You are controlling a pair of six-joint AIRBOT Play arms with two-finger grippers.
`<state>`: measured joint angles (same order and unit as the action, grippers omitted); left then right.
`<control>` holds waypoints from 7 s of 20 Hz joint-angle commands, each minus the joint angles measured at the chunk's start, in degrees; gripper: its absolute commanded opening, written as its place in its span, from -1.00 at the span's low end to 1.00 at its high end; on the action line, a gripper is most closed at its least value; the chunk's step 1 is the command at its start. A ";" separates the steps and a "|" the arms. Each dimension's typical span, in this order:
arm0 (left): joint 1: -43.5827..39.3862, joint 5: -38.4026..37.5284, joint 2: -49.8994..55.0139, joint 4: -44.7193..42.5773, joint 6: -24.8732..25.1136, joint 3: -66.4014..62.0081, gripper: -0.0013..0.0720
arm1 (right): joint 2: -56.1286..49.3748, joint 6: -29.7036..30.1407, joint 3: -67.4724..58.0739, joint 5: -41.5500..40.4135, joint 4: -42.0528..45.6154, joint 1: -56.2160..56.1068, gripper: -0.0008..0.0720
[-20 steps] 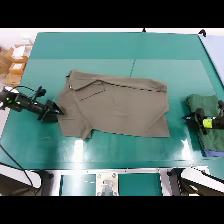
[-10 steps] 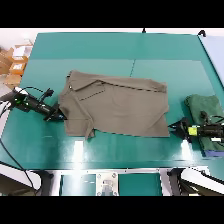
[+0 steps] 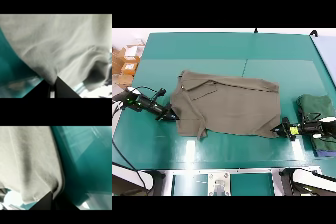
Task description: Fold the shirts.
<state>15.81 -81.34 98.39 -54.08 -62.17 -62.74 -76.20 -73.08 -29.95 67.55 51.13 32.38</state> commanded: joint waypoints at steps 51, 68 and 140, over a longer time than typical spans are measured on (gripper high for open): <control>-4.42 19.54 5.18 14.19 -1.11 -31.80 -0.88 | -29.66 6.08 -56.41 -0.94 -27.61 -8.98 -0.94; -6.38 8.92 6.71 -0.09 -7.19 -27.08 -0.88 | -29.75 -1.60 -51.15 4.81 -5.53 -9.60 -0.94; -13.14 31.26 0.74 0.57 -18.82 -25.18 0.74 | -25.09 -18.36 -51.47 -13.09 -0.66 -17.46 0.00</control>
<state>2.63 -56.64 93.69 -55.35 -81.80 -83.50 -93.58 -91.46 -74.17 53.98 51.46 14.09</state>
